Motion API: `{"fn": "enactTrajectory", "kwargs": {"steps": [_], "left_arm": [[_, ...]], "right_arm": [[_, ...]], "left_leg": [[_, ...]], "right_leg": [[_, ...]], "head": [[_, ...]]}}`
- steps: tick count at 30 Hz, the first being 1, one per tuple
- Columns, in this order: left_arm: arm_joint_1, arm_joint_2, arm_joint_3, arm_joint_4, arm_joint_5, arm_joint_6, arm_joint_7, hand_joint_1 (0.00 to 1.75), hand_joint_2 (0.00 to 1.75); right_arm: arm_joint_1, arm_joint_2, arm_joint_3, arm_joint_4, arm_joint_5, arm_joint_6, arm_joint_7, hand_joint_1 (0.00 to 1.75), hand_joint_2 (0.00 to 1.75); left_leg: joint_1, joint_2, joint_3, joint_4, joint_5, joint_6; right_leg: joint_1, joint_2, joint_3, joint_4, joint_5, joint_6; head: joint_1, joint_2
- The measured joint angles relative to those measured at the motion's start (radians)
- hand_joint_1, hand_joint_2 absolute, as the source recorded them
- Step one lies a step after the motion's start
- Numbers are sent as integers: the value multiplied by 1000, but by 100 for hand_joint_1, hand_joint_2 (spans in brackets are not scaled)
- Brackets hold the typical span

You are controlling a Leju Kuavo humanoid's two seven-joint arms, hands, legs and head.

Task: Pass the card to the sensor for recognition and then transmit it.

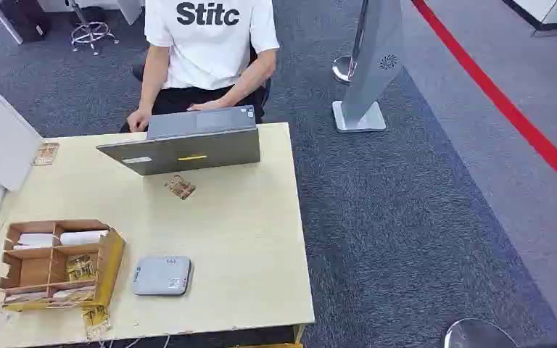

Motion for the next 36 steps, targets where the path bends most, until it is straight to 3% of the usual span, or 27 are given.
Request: {"fn": "enactTrajectory", "kwargs": {"steps": [4,8,13,18,20,22,25,26,28,30,32,33,36], "left_arm": [[73,-11,-60,-205,-59,45,-2,0,175],[140,-16,-128,-404,-108,50,-2,0,175],[185,-24,-171,-528,-110,58,-2,0,175],[199,-24,-185,-575,-120,58,-2,0,175],[201,-24,-185,-612,-151,24,2,0,175],[195,-23,-170,-683,-165,-20,73,0,175],[110,-21,-81,-827,-196,-16,261,0,175],[75,-17,-57,-861,-249,-2,274,0,175],[29,14,-54,-915,-389,80,246,0,175],[-7,82,-94,-936,-534,243,212,0,175],[-70,184,-166,-936,-743,467,216,0,175],[-114,249,-203,-924,-884,571,248,0,175],[-270,437,-300,-821,-1295,742,405,0,175]], "right_arm": [[19,30,-24,-66,47,13,37,0,175],[23,44,-43,-85,53,21,52,0,175],[26,57,-58,-97,64,26,54,0,175],[27,60,-64,-102,65,27,55,0,175],[27,61,-69,-102,83,26,66,0,175],[26,61,-82,-101,129,18,84,0,175],[24,56,-108,-87,208,5,95,0,175],[22,54,-116,-80,232,3,95,0,175],[17,50,-134,-67,283,0,93,0,175],[13,46,-153,-54,340,2,91,0,175],[3,37,-171,-36,407,5,85,0,175],[-2,28,-177,-24,442,8,79,0,175],[-25,-3,-186,25,520,16,53,0,175]], "left_leg": [[0,0,0,0,0,0],[0,0,0,0,-1,0],[-1,0,0,0,-1,0],[0,0,0,0,-1,0],[0,0,0,0,-1,0],[0,-1,0,0,-1,0],[0,-4,0,0,0,0],[0,-4,1,0,0,-1],[0,-3,2,0,0,-1],[1,-3,2,0,1,-2],[1,-5,2,0,2,-3],[1,-5,2,0,3,-3],[1,-8,1,0,6,-5]], "right_leg": [[0,0,0,0,0,0],[0,0,0,0,0,1],[0,0,0,0,0,1],[0,0,0,0,0,1],[0,0,0,0,0,1],[0,-1,-1,0,-1,1],[0,-3,-1,0,-1,1],[0,-3,-1,0,0,1],[0,-3,-1,0,0,0],[0,-3,-1,0,0,0],[0,-4,-1,0,0,0],[0,-5,-1,1,0,-1],[1,-7,-1,2,2,-3]], "head": [[0,0],[2,0],[1,0],[2,0],[2,0],[2,0],[2,0],[2,0],[2,0],[2,0],[2,0],[2,0],[2,0]]}}
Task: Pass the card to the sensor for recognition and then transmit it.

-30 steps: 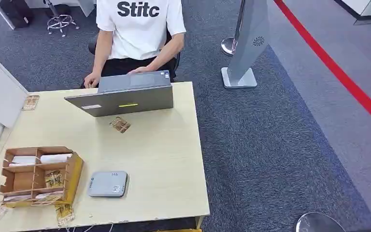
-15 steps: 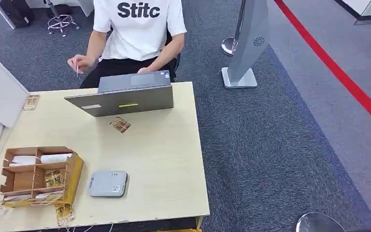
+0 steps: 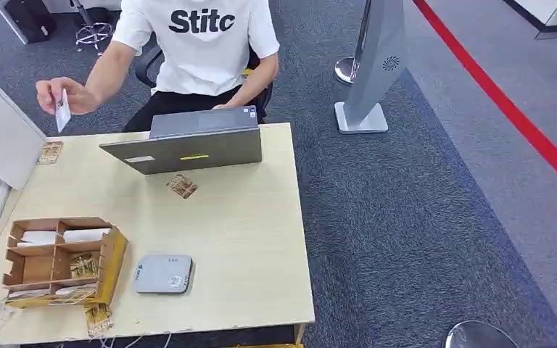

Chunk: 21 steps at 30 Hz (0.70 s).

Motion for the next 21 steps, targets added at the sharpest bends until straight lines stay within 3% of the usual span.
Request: {"fn": "enactTrajectory", "kwargs": {"steps": [2,6,8,10,12,16,21], "left_arm": [[-122,148,-72,127,-246,15,108,0,175],[-323,336,-191,344,-454,-87,220,0,175],[-411,401,-260,424,-531,-162,277,0,175],[-491,452,-335,493,-600,-236,324,0,175],[-548,480,-393,538,-625,-260,337,0,175],[-602,513,-459,588,-638,-272,345,0,175],[-624,532,-488,617,-638,-272,347,0,175]], "right_arm": [[-20,-18,0,40,33,-20,-31,0,175],[-47,-54,1,108,78,-3,-62,0,175],[-50,-76,3,130,100,11,-61,0,175],[-51,-92,10,146,121,15,-59,0,175],[-52,-103,17,157,127,14,-58,0,175],[-56,-113,25,171,134,14,-55,0,175],[-58,-116,26,183,134,14,-55,0,175]], "left_leg": [[1,1,0,0,2,-2],[2,7,-2,0,4,-3],[2,9,-3,0,4,-3],[1,9,-5,0,4,-3],[1,9,-6,0,4,-3],[1,11,-6,0,3,-2],[1,11,-8,0,3,-2]], "right_leg": [[1,1,-1,0,3,-3],[2,7,-4,1,7,-6],[2,8,-5,1,8,-5],[2,9,-6,1,8,-4],[2,9,-6,1,8,-4],[2,11,-7,0,8,-4],[2,11,-10,0,8,-4]], "head": [[0,0],[-1,0],[0,0],[0,0],[0,0],[0,0],[0,0]]}}
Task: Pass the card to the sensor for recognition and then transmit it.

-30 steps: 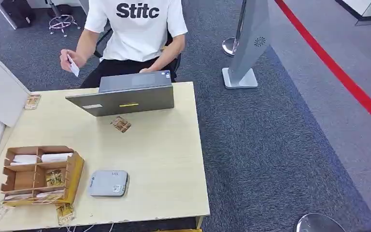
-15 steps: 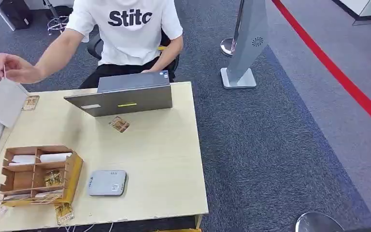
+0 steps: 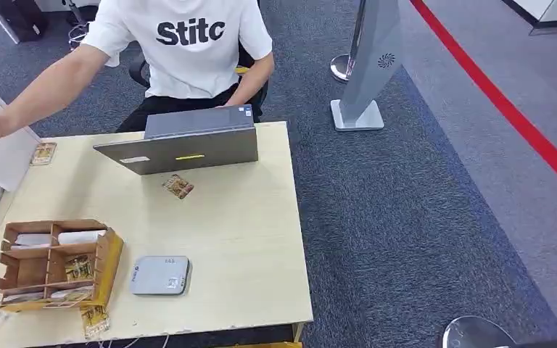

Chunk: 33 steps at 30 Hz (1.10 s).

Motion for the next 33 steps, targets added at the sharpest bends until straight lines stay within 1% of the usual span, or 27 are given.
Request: {"fn": "enactTrajectory", "kwargs": {"steps": [8,21,22,24,25,26,28,30,33], "left_arm": [[-7,9,-17,23,-1,0,0,0,175],[-7,15,-25,30,-1,0,0,0,175],[-7,15,-26,30,-1,0,0,175,175],[-7,15,-27,30,-2,1,-1,175,175],[-8,13,-33,30,-22,2,-17,175,175],[-12,4,-47,25,-55,-6,-18,175,175],[-15,-26,-81,1,-104,-29,11,175,175],[-15,-40,-104,-15,-116,-40,25,175,175],[-15,-56,-123,-31,-115,-43,29,175,175]], "right_arm": [[0,-5,1,8,0,0,0,0,175],[0,-7,1,15,0,0,0,0,175],[0,-8,1,15,0,0,0,0,175],[0,-8,1,16,4,-1,0,0,175],[0,-8,5,17,22,-9,-1,0,175],[0,-8,14,17,41,-20,-3,0,175],[-4,-8,27,19,58,-30,-4,0,175],[-10,-8,35,21,60,-33,-6,0,175],[-11,-8,44,24,60,-35,-6,0,175]], "left_leg": [[0,0,0,0,0,0],[0,0,-1,0,0,0],[0,0,-1,0,0,0],[0,0,-1,0,0,0],[0,1,-1,0,0,0],[0,0,-1,0,0,0],[0,-3,-1,0,1,1],[0,-2,-1,0,1,1],[0,-1,-1,1,1,1]], "right_leg": [[0,0,0,0,0,0],[0,0,-1,0,0,0],[0,0,-1,0,0,0],[0,0,-1,0,0,0],[0,0,-2,0,0,0],[0,-1,-1,0,0,0],[0,-3,0,0,0,0],[0,-3,0,0,0,1],[0,-2,0,0,1,1]], "head": [[0,0],[0,0],[0,0],[0,0],[0,0],[0,0],[0,0],[0,0],[0,0]]}}
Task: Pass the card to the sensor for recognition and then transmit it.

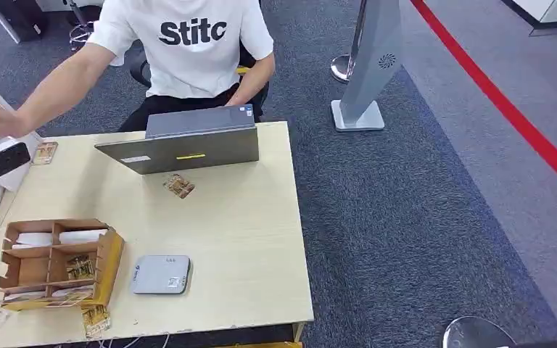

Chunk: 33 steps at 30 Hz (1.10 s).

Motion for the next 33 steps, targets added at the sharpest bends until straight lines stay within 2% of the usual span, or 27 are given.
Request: {"fn": "enactTrajectory", "kwargs": {"steps": [15,22,28,30,33], "left_arm": [[-7,-18,-16,-22,16,3,0,175,175],[12,-40,-16,-76,51,42,-6,175,175],[154,-125,-16,-241,69,150,-45,175,175],[232,-175,-27,-304,70,198,-60,175,175],[379,-253,-70,-379,15,300,-83,175,175]], "right_arm": [[0,0,6,9,15,-3,-3,0,175],[0,0,6,12,18,-10,-7,0,175],[0,0,6,12,27,-13,-9,0,175],[0,3,4,12,27,-24,-9,0,175],[-3,24,-4,12,13,-84,-8,0,175]], "left_leg": [[0,1,0,0,0,0],[0,1,0,0,0,0],[-2,1,0,0,-1,0],[-3,1,0,0,-2,1],[-3,3,0,0,-3,3]], "right_leg": [[0,1,-1,0,0,0],[0,1,-1,0,0,0],[-2,1,-1,0,-1,1],[-3,2,-1,0,-1,1],[-3,3,-1,-1,-1,1]], "head": [[0,0],[0,0],[0,0],[0,0],[0,0]]}}
